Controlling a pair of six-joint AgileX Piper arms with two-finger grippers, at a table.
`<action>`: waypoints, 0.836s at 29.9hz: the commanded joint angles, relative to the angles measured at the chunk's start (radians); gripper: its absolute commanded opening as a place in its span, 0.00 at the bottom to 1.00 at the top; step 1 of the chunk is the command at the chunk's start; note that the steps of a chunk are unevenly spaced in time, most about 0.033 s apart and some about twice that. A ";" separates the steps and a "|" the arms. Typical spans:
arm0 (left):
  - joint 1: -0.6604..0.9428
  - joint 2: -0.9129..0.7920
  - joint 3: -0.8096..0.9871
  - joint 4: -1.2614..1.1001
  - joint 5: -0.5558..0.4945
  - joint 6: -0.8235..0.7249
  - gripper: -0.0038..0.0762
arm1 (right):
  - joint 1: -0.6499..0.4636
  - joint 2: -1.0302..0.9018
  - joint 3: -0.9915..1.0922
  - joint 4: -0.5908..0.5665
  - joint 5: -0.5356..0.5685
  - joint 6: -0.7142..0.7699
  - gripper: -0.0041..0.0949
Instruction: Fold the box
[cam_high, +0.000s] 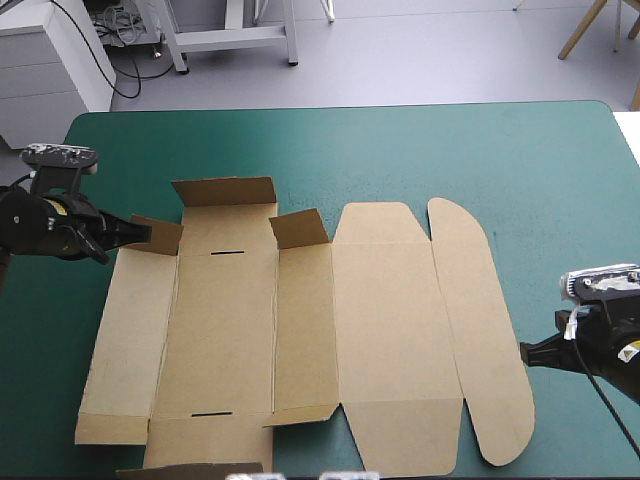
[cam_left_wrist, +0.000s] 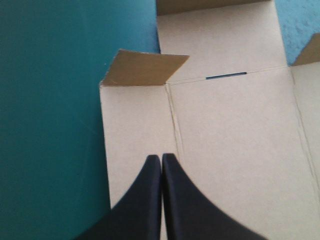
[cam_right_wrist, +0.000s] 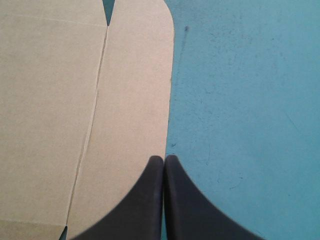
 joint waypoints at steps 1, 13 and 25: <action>0.002 -0.020 -0.029 0.054 -0.001 -0.079 0.04 | 0.027 0.001 -0.023 0.012 -0.064 -0.002 0.02; 0.002 0.029 -0.029 0.114 0.006 -0.062 0.04 | 0.048 0.001 -0.023 0.009 -0.070 -0.002 0.02; 0.002 0.107 -0.029 0.196 0.047 -0.053 0.14 | 0.048 0.001 -0.008 0.003 -0.073 -0.002 0.02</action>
